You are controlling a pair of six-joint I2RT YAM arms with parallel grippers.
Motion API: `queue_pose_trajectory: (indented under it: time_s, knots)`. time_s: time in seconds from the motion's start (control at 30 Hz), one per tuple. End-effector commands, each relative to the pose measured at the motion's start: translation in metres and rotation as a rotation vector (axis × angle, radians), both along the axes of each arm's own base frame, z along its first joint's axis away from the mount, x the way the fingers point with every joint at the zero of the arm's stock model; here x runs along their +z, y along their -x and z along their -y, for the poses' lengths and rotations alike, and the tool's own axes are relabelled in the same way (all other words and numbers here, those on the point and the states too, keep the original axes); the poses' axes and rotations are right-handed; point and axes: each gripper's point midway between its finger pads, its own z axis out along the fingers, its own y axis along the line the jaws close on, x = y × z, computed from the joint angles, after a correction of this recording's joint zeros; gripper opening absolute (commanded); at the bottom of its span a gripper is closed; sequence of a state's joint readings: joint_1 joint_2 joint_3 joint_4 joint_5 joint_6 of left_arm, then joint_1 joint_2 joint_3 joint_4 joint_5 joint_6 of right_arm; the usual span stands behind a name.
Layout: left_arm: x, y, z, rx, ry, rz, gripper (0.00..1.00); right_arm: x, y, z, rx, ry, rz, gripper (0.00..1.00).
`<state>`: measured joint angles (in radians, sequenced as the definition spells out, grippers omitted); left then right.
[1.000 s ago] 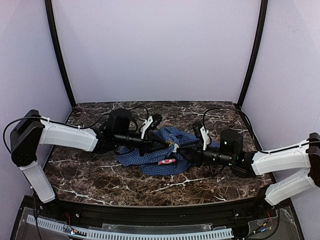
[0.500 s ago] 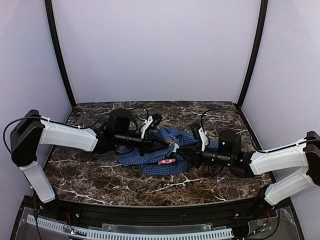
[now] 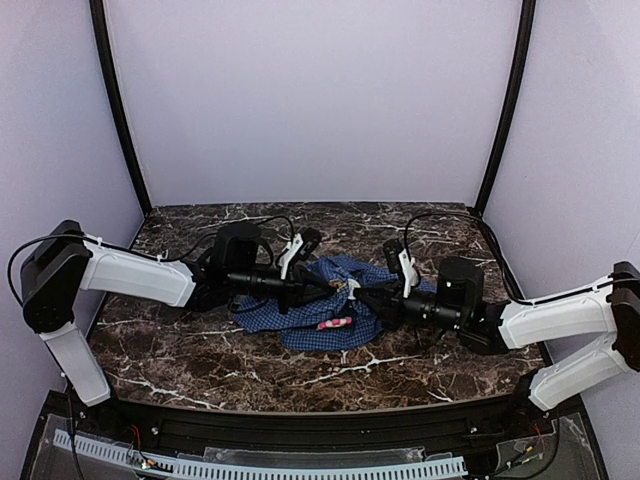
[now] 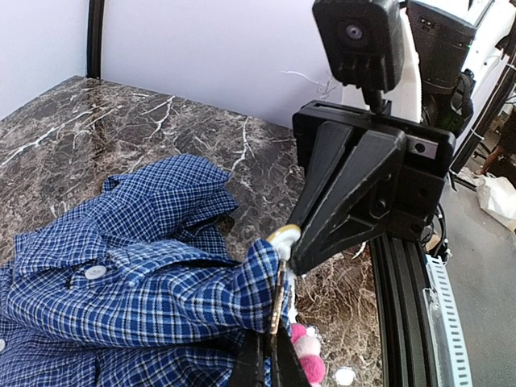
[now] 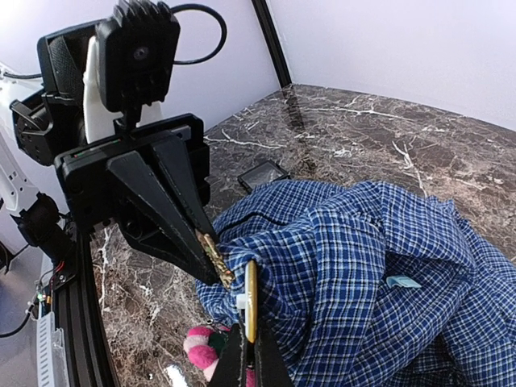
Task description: Remove the brooch from the garment
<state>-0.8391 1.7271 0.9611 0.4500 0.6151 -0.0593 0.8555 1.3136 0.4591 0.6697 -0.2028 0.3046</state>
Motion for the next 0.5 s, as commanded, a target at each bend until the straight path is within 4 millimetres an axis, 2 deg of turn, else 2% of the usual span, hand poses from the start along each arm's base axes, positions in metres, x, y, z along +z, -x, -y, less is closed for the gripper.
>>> queue_pose_trajectory:
  time_s: [0.0,0.1,0.17,0.23,0.3,0.33,0.37,0.43,0.47]
  knots:
    - [0.01,-0.009,-0.005,0.037,0.051,-0.005,0.01,0.019,0.0,0.01,-0.043,-0.049,0.04,0.0]
    - [0.008,-0.009,-0.004,0.022,0.046,-0.024,0.04,0.026,0.002,0.011,-0.039,-0.063,0.062,0.0]
    - [0.01,-0.005,-0.003,-0.009,0.045,-0.023,0.1,0.032,0.004,0.009,-0.021,-0.076,0.088,0.0]
    - [0.014,-0.001,-0.003,-0.039,0.045,0.004,0.3,0.038,0.007,0.004,0.016,-0.084,0.116,0.0]
    - [0.019,0.0,-0.006,-0.037,0.037,0.038,0.63,0.042,0.01,-0.001,0.05,-0.084,0.131,0.0]
    - [0.021,-0.002,-0.007,-0.025,0.029,0.05,0.68,0.044,0.012,-0.004,0.07,-0.082,0.138,0.0]
    - [0.024,-0.002,-0.012,-0.028,0.009,0.086,0.79,0.045,0.012,-0.006,0.091,-0.08,0.141,0.0]
    - [0.03,-0.006,-0.023,-0.008,-0.013,0.119,0.91,0.048,0.015,-0.011,0.144,-0.073,0.136,0.0]
    - [0.039,-0.006,-0.027,0.002,-0.009,0.141,0.93,0.047,0.017,-0.013,0.175,-0.067,0.133,0.0]
